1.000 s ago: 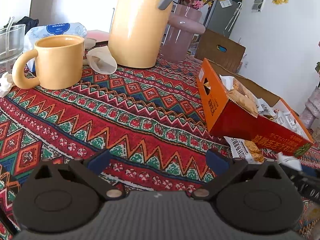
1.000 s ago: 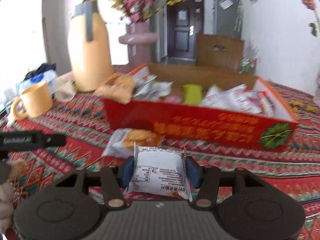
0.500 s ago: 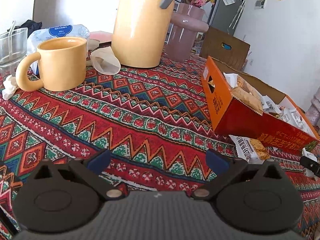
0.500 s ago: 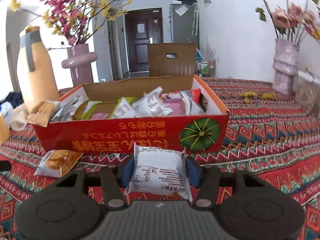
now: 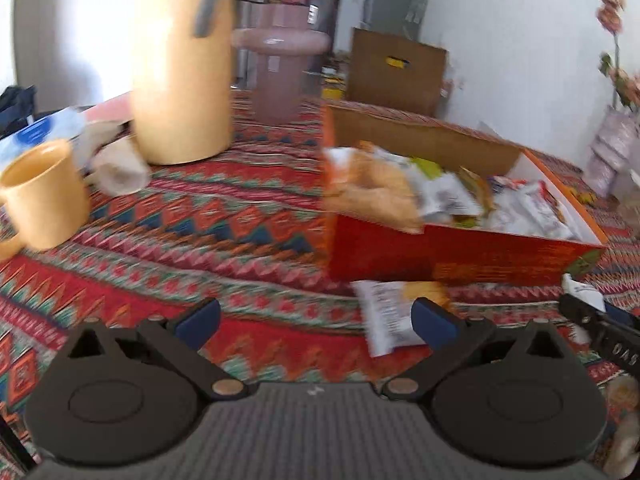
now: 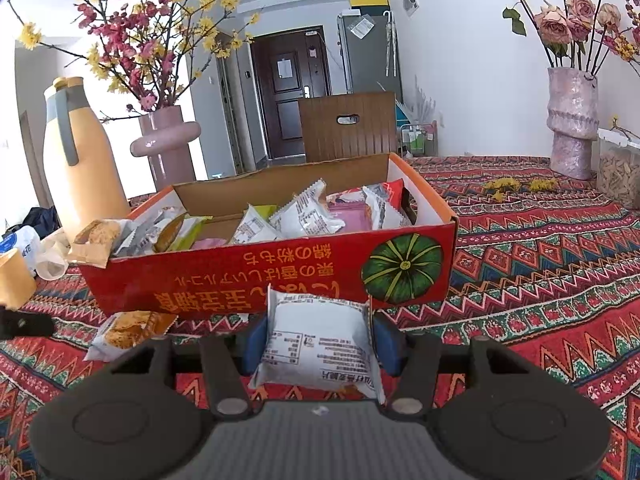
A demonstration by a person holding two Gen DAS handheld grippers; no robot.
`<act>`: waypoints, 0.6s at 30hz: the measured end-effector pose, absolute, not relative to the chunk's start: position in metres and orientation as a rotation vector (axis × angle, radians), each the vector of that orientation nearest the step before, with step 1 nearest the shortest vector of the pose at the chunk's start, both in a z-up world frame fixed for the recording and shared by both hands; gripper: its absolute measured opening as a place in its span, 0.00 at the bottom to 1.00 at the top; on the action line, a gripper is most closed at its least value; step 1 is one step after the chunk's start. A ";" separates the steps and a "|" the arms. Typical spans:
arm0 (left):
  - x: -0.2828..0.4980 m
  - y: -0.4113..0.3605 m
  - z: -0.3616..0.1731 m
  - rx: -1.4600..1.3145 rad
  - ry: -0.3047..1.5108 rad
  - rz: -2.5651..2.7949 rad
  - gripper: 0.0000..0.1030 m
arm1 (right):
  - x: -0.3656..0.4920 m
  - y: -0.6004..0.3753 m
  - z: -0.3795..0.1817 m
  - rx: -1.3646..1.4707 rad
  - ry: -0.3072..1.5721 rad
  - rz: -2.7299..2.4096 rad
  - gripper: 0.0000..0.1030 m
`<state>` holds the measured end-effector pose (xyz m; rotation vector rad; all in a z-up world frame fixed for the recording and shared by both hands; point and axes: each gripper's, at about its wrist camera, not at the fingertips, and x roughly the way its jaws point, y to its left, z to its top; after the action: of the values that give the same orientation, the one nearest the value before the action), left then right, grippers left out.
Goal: Organize snacks
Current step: 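Grasp a cookie packet with the left gripper while the right holds the white packet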
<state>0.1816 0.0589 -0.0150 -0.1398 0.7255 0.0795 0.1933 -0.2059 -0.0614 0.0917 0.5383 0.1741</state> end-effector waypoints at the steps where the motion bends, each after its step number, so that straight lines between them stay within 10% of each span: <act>1: 0.188 0.049 -0.015 -0.126 0.737 0.068 1.00 | 0.193 -0.206 -0.061 0.093 0.537 0.173 0.53; 18: 0.241 -0.001 -0.055 -0.062 0.903 0.132 1.00 | 0.188 -0.213 -0.059 0.128 0.516 0.181 0.54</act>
<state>0.2409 -0.0013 -0.0548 -0.0620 0.9032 0.1319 0.1880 -0.2125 -0.0591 0.1282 0.5164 0.1807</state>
